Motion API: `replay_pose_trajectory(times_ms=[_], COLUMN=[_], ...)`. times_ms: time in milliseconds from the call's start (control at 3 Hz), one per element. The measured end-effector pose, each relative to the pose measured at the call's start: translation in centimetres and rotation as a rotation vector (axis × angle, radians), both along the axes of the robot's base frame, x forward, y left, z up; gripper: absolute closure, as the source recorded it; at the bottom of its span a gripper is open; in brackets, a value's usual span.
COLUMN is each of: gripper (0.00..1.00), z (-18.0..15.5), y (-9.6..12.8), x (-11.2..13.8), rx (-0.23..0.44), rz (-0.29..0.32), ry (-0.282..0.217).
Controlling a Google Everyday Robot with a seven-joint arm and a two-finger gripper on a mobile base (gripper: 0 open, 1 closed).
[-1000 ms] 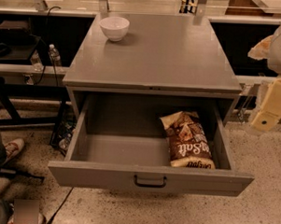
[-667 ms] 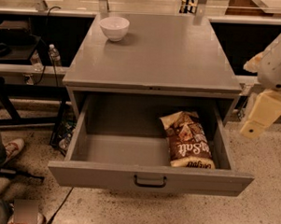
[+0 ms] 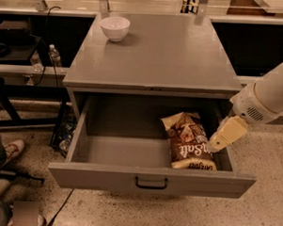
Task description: Pick brown chip bag from top drawer and place on counter
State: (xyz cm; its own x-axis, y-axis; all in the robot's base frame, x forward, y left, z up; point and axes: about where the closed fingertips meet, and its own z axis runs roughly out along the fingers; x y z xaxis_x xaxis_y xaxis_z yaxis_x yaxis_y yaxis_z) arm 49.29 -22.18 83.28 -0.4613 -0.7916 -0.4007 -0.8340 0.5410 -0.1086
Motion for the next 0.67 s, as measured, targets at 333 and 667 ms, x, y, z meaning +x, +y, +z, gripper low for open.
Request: replay_pose_trajectory(times_ms=[333, 667], gripper=[0.00, 0.00], z=[-4.3, -7.5], y=[0.8, 1.9], x=[2.2, 3.4], rx=[0.079, 0.129], rz=[-0.070, -0.101], ry=[0.030, 0.074])
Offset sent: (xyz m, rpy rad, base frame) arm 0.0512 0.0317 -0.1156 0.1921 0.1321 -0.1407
